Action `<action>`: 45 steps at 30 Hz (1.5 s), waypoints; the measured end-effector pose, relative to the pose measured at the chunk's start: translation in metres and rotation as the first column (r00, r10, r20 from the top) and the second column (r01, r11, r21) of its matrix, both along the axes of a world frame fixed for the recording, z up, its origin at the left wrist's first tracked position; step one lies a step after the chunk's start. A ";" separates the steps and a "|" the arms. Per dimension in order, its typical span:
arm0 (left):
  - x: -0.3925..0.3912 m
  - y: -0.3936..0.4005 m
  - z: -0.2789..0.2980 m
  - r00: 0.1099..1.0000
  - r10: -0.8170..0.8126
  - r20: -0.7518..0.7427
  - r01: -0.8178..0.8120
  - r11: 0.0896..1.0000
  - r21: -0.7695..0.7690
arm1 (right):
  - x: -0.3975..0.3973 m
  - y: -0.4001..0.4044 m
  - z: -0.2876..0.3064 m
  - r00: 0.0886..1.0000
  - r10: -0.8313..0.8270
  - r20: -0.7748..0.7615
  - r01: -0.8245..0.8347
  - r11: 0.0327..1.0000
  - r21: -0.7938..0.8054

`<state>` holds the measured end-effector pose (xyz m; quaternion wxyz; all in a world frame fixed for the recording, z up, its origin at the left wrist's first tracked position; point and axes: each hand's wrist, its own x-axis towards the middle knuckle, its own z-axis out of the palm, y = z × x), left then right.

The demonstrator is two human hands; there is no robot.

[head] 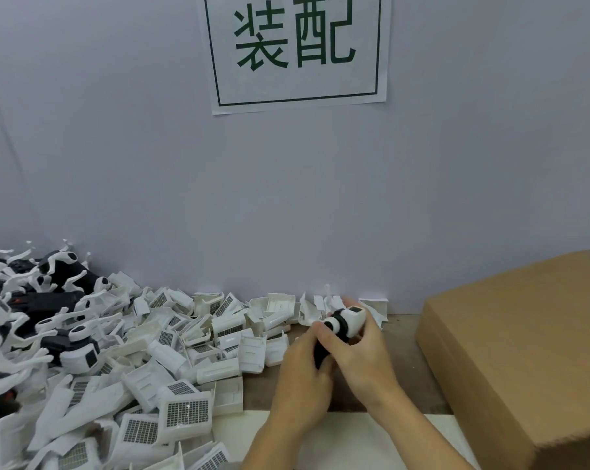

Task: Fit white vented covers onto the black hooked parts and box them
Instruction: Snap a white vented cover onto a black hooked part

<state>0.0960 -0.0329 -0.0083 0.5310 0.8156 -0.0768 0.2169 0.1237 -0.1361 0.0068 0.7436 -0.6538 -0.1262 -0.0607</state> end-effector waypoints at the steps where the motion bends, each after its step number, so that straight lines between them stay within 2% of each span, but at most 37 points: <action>1: 0.000 0.000 0.000 1.000 -0.013 0.010 0.013 0.998 0.056 | 0.001 -0.001 0.001 0.999 -0.053 -0.005 0.054 0.998 0.025; 3: 0.001 0.000 -0.001 1.000 -0.012 0.022 0.009 0.993 0.115 | 0.005 -0.001 0.000 0.994 -0.111 0.003 0.111 0.992 0.053; 7: 0.000 0.000 -0.001 1.000 -0.021 0.012 0.020 0.993 0.120 | 0.008 -0.002 -0.002 0.990 -0.139 -0.024 0.140 0.989 0.048; 11: 0.003 -0.001 -0.003 0.998 0.036 0.053 -0.043 0.990 0.137 | 0.006 -0.001 0.000 0.980 -0.196 0.017 0.195 0.980 0.025; 14: 0.003 0.000 -0.002 0.993 0.099 0.056 -0.102 0.993 0.051 | 0.004 0.000 -0.001 0.994 -0.097 0.054 0.096 0.995 0.010; 16: 0.005 0.001 0.002 0.979 0.202 0.003 -0.200 0.970 -0.142 | 0.003 0.002 -0.004 1.000 0.018 0.024 -0.017 0.999 -0.040; 17: 0.007 0.002 0.004 0.966 0.252 -0.056 -0.257 0.916 -0.307 | 0.002 0.004 -0.005 0.999 0.048 -0.002 -0.048 0.996 -0.075; 18: 0.008 0.005 0.006 0.954 0.265 -0.139 -0.298 0.814 -0.499 | 0.002 0.005 -0.008 0.999 0.050 -0.019 -0.051 0.993 -0.106; 20: 0.009 0.012 0.013 0.959 0.087 -0.269 -0.276 0.484 -0.830 | 0.007 0.005 -0.010 1.000 -0.007 -0.022 0.003 0.986 -0.168; 21: 0.008 0.015 0.015 0.961 -0.016 -0.275 -0.254 0.340 -0.906 | 0.008 0.005 -0.011 0.999 -0.041 -0.030 0.034 0.979 -0.201; 22: 0.008 0.018 0.016 0.959 -0.076 -0.274 -0.241 0.289 -0.926 | 0.011 0.005 -0.011 0.997 -0.065 -0.048 0.052 0.972 -0.229; 26: 0.007 0.015 0.014 0.930 -0.044 -0.365 -0.311 0.432 -0.846 | 0.010 0.006 -0.014 0.982 -0.033 -0.186 -0.020 0.961 -0.276; 28: 0.008 0.016 0.013 0.941 -0.075 -0.330 -0.274 0.402 -0.874 | 0.008 0.006 -0.013 0.974 0.009 -0.225 -0.073 0.958 -0.279; 32: 0.009 0.018 0.016 0.971 -0.122 -0.206 -0.154 0.341 -0.927 | 0.004 0.008 -0.007 0.937 0.133 -0.323 -0.171 0.981 -0.093; 35: 0.006 0.014 0.017 0.972 -0.148 -0.184 -0.121 0.358 -0.926 | -0.002 0.009 -0.004 0.908 0.245 -0.340 -0.251 0.968 0.029; 39: 0.003 0.013 0.016 0.945 -0.216 -0.246 -0.142 0.408 -0.902 | -0.006 0.009 -0.001 0.883 0.348 -0.316 -0.338 0.937 0.086; 42: 0.000 0.011 0.017 0.914 -0.278 -0.297 -0.136 0.480 -0.867 | -0.006 0.009 -0.002 0.883 0.348 -0.314 -0.336 0.937 0.092; 45: 0.003 0.009 0.017 0.933 -0.225 -0.282 -0.130 0.518 -0.845 | -0.004 0.010 -0.003 0.881 0.342 -0.325 -0.325 0.939 0.109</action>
